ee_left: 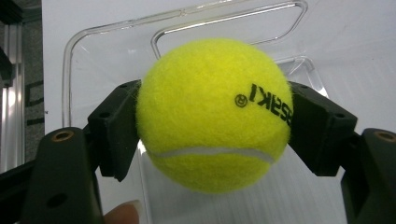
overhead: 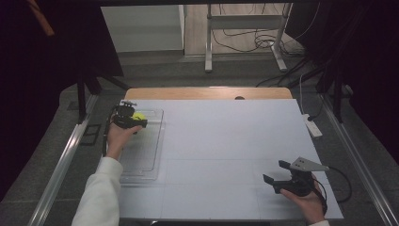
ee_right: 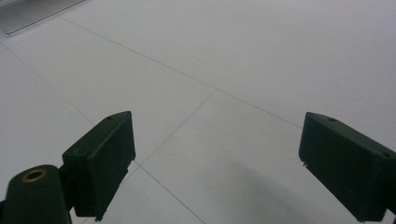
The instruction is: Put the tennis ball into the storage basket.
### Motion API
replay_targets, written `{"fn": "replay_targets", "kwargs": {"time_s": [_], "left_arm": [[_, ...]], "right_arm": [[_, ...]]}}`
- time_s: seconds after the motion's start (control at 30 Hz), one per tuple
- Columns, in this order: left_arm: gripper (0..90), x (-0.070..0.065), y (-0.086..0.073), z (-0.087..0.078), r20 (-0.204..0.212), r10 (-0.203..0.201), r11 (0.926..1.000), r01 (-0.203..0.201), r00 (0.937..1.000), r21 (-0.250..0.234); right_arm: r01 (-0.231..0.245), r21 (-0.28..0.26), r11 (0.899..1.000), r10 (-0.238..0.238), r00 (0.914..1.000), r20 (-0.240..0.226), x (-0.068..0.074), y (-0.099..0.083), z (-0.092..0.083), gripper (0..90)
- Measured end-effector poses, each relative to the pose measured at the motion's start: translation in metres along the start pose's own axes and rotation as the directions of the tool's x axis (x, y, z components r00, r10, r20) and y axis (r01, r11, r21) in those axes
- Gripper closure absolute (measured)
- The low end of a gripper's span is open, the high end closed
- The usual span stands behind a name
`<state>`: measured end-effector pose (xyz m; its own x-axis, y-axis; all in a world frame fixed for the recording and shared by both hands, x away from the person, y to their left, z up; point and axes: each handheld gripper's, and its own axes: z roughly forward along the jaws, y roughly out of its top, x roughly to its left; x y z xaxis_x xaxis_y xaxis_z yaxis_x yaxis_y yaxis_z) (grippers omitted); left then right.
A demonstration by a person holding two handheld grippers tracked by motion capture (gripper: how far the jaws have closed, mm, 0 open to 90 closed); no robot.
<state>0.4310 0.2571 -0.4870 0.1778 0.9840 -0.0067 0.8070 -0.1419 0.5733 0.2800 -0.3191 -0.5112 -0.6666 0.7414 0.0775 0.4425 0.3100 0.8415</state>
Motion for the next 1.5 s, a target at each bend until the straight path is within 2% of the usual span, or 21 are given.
{"fn": "replay_targets", "kwargs": {"time_s": [0.73, 1.1, 1.37, 1.5], "left_arm": [[25.6, 0.002, -0.001, 0.013, -0.021, -0.001, 0.9965, 0.003, 0.9998, 0.084], [24.5, -0.001, -0.001, 0.016, -0.043, 0.017, 0.9958, -0.013, 0.9989, 0.09], [15.8, -0.004, 0.0, 0.014, -0.036, 0.015, 0.9978, -0.012, 0.9993, 0.065], [13.0, -0.004, 0.0, 0.012, -0.046, 0.018, 0.9983, -0.016, 0.9988, 0.056]], "right_arm": [[-0.001, 0.003, 1.0, 0.001, 1.0, 0.001, 0.0, 0.0, 0.001, 10.9], [0.0, 0.004, 1.0, 0.0, 1.0, 0.001, 0.0, -0.001, 0.001, 10.9], [0.0, 0.003, 1.0, 0.0, 1.0, 0.001, 0.0, -0.001, 0.001, 10.9], [0.0, 0.002, 1.0, 0.0, 1.0, 0.001, 0.0, -0.001, 0.001, 10.9]]}}
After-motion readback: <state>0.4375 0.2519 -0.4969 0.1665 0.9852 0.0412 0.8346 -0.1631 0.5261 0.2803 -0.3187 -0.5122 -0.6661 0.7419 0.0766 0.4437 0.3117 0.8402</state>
